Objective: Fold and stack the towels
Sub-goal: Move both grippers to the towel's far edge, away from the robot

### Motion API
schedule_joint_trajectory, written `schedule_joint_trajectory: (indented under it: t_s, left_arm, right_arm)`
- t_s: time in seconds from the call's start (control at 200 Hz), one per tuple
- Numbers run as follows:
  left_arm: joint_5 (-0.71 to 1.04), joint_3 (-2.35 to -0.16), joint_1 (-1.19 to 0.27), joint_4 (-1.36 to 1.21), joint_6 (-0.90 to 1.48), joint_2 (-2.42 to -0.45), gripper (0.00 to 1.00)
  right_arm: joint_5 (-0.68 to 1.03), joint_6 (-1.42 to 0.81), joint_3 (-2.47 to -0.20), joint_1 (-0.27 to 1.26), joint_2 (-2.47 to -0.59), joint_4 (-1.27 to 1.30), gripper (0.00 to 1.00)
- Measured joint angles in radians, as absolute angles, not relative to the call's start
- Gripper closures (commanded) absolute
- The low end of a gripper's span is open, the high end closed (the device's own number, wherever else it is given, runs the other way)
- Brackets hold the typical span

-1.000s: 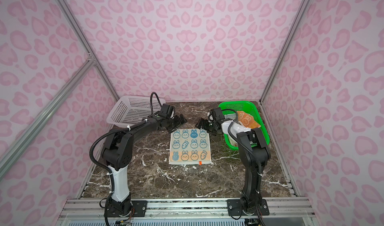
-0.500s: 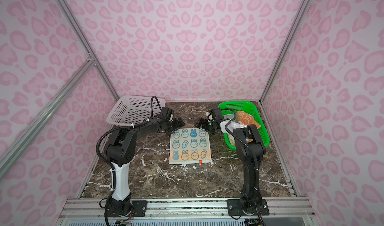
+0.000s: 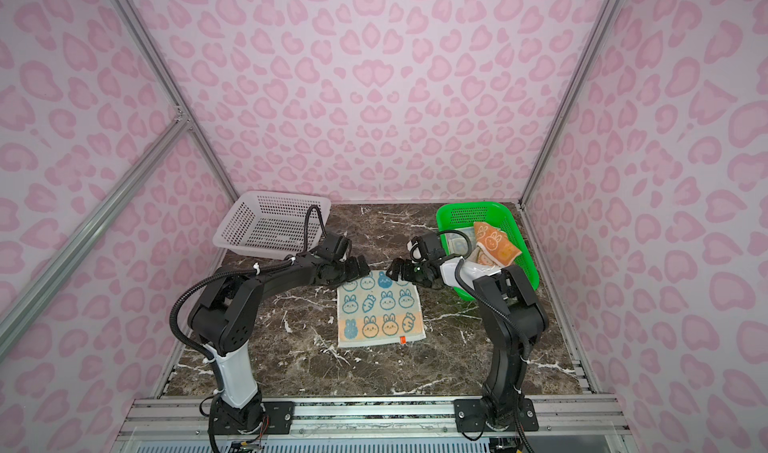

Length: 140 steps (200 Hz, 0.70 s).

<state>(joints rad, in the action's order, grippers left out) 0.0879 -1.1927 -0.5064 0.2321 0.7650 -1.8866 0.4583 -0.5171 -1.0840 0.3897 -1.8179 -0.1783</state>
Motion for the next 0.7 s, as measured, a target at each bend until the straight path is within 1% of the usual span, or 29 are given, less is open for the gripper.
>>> schedule_joint_trajectory:
  t_s: [0.095,0.19,0.46,0.505,0.7]
  left_arm:
    - [0.056,-1.209,-0.504,0.266,0.739,-1.854,0.00]
    - [0.037,-1.224,-0.504,0.269,0.715,-1.826,0.00]
    - [0.039,-1.219,-0.509,0.297,0.685,-1.794,0.00]
    - [0.041,-1.207,-0.510,0.300,0.685,-1.786,0.00]
    - [0.052,-1.172,-0.511,0.304,0.685,-1.774,0.00]
  right_arm:
    - [0.389,-0.471,-1.133,0.384,-1.784,-0.265,0.01]
    - [0.329,-0.418,-1.192,0.378,-1.807,-0.335,0.05]
    - [0.251,-0.329,-1.306,0.374,-1.937,-0.462,0.26]
    - [0.249,-0.321,-1.322,0.372,-1.953,-0.465,0.28]
    - [0.231,-0.295,-1.390,0.366,-2.016,-0.477,0.43]
